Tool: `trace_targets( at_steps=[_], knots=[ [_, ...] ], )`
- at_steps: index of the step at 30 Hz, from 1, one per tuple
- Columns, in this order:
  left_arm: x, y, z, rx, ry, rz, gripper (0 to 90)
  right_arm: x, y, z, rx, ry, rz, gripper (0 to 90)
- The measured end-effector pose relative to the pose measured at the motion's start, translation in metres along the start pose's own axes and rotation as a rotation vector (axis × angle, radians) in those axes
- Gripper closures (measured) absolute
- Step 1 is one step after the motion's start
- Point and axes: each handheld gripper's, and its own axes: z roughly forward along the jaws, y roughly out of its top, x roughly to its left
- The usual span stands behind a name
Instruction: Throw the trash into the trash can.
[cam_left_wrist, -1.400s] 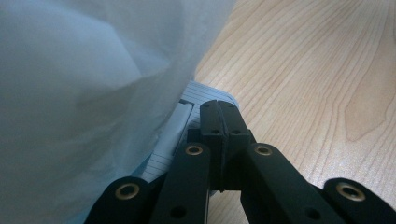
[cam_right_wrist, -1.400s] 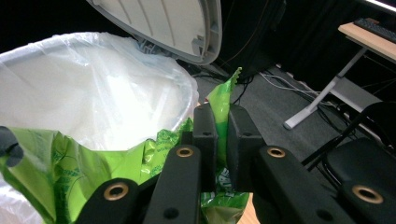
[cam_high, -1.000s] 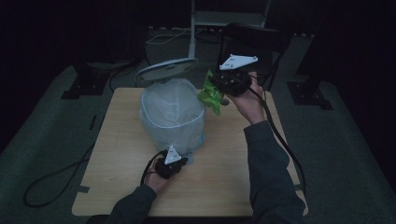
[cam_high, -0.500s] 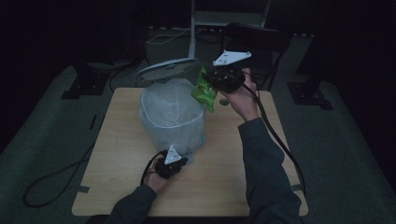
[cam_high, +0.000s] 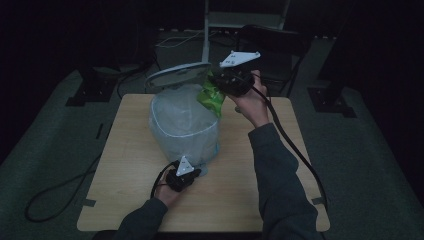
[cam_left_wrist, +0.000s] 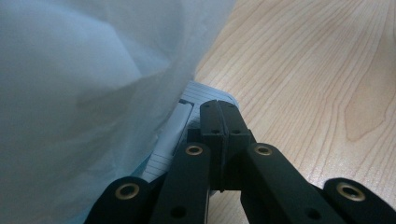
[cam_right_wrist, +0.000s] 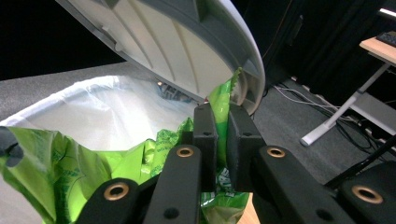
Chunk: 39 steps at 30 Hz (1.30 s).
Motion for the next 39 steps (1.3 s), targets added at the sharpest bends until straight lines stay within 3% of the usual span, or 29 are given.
trace_targets(
  at_steps=[39],
  knots=[
    [0.000,0.000,0.000,-0.001,-0.002,0.000,90.0,0.018,0.010,0.033,-0.002,0.066,0.013,83.1]
  ],
)
